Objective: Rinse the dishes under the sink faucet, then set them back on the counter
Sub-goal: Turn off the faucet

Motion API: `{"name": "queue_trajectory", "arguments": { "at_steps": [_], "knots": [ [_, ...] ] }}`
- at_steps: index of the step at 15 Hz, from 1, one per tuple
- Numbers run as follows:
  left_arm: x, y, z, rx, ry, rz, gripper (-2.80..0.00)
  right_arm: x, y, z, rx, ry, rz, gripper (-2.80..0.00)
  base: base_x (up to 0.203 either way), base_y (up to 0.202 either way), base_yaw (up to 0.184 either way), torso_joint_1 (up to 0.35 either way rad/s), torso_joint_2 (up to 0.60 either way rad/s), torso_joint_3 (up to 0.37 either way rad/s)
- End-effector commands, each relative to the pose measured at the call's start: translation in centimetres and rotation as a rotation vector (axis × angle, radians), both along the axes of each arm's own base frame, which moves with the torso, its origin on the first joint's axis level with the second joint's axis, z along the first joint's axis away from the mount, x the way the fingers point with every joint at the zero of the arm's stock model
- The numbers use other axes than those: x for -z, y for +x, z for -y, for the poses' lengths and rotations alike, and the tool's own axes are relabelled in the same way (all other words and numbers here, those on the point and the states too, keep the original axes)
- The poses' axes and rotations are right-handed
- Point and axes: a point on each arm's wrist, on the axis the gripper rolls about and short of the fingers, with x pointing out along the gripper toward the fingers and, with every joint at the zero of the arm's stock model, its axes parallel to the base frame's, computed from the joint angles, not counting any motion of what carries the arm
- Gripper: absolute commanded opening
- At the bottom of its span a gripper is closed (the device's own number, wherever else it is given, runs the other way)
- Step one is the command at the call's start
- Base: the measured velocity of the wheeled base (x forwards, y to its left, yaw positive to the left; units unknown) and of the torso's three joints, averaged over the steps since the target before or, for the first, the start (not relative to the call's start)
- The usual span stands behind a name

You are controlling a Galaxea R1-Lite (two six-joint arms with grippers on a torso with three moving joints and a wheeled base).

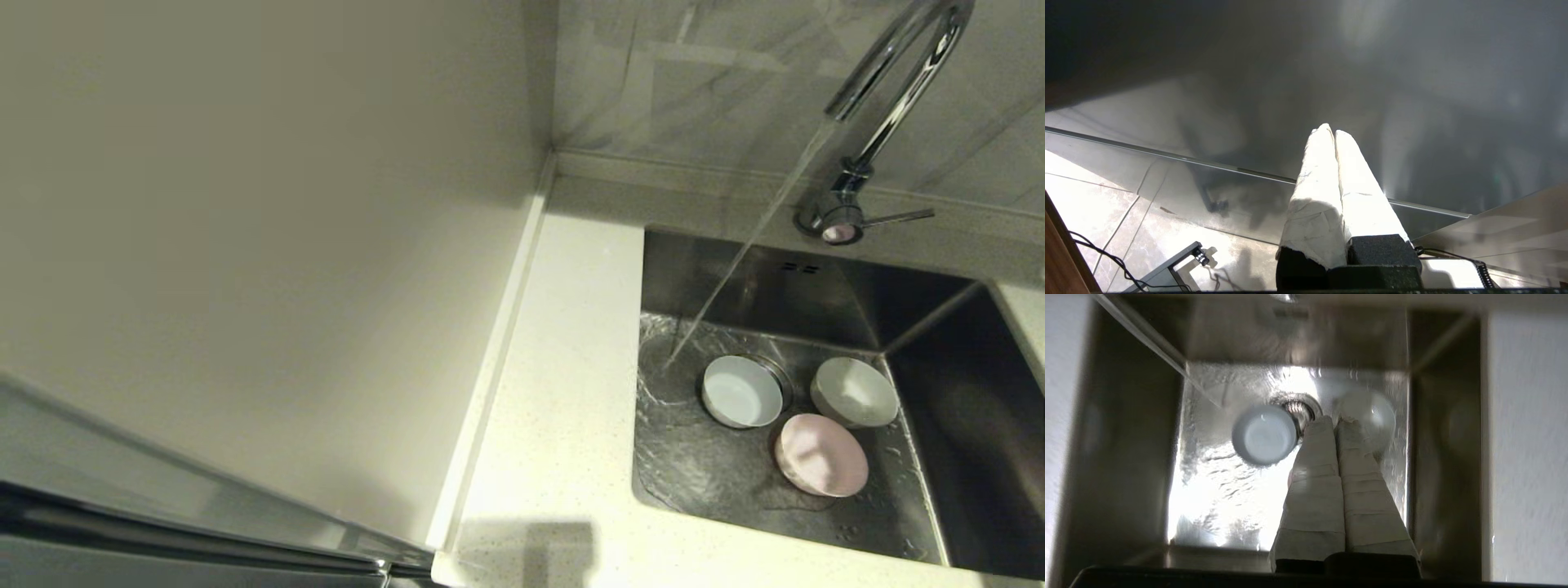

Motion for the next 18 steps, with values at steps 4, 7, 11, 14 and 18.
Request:
{"name": "queue_trajectory", "arguments": {
  "at_steps": [4,7,11,14,18],
  "knots": [
    [0.0,0.0,0.0,0.0,-0.001,0.004,-2.8,2.2,1.9,1.2,-0.149,0.17,-0.068,-2.8,0.0,0.0,0.0,0.0,0.0,0.0],
    [0.0,0.0,0.0,-0.001,-0.001,0.003,-2.8,1.5,4.1,0.5,-0.188,0.251,-0.042,-2.8,0.0,0.0,0.0,0.0,0.0,0.0],
    [0.0,0.0,0.0,0.001,-0.001,0.003,-2.8,1.9,7.8,1.1,-0.192,0.245,-0.002,-2.8,0.0,0.0,0.0,0.0,0.0,0.0],
    [0.0,0.0,0.0,-0.001,-0.001,0.004,-2.8,2.1,10.2,1.5,-0.164,0.194,0.066,-2.8,0.0,0.0,0.0,0.0,0.0,0.0],
    [0.0,0.0,0.0,0.0,-0.001,0.005,-2.8,2.9,12.1,2.1,-0.138,0.09,0.102,-2.8,0.0,0.0,0.0,0.0,0.0,0.0]
  ]
}}
